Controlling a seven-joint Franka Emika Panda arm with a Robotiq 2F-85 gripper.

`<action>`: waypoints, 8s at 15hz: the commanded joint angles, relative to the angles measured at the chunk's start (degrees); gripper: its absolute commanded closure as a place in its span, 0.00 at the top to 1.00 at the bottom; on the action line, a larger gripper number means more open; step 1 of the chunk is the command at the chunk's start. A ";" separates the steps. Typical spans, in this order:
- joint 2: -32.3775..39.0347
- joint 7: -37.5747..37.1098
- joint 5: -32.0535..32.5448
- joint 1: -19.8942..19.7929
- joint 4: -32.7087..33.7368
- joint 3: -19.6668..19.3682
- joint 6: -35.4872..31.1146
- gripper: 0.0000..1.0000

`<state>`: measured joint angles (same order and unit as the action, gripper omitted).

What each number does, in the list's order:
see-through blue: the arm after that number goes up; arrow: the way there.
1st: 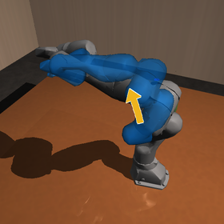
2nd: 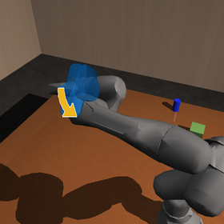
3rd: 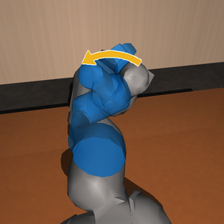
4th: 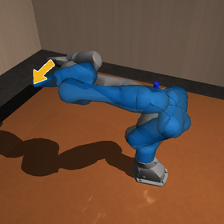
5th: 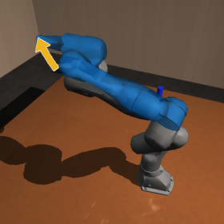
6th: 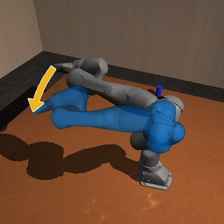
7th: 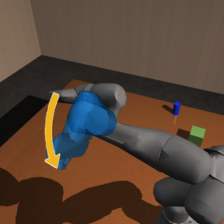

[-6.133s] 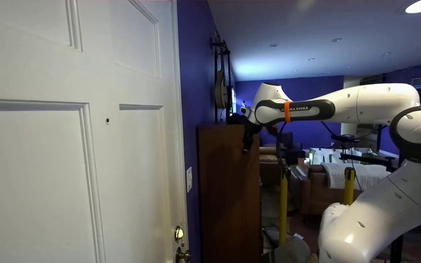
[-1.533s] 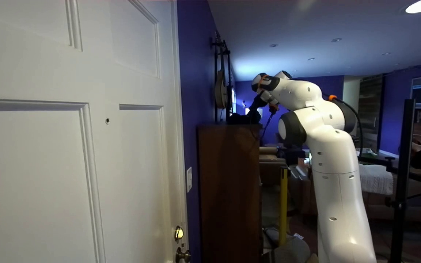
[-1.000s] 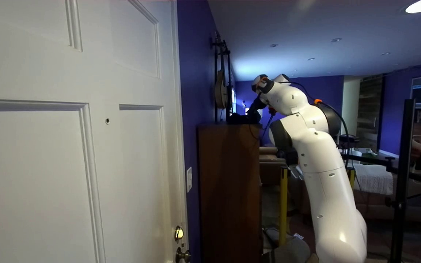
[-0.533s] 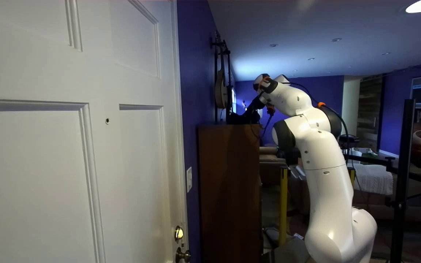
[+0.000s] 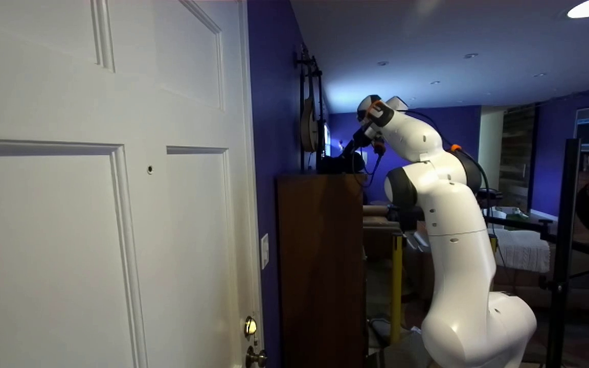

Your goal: Remove the head sock from the cabinet top and place it on the door coat hanging nail

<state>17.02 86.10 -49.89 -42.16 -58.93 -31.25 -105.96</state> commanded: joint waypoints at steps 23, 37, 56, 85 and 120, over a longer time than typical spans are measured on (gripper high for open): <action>-33.92 -22.16 23.78 14.43 -30.97 11.58 21.83 0.01; -30.89 -23.13 23.97 20.08 -26.39 6.60 22.25 0.01; -59.22 -59.54 36.33 33.56 -69.46 23.83 1.68 0.01; -55.04 -97.76 33.60 47.66 -82.55 42.79 -21.11 0.01; -33.74 -103.48 31.08 59.18 -84.25 48.17 -48.08 0.01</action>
<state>-19.38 -18.71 -16.93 15.40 -143.49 17.34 -150.78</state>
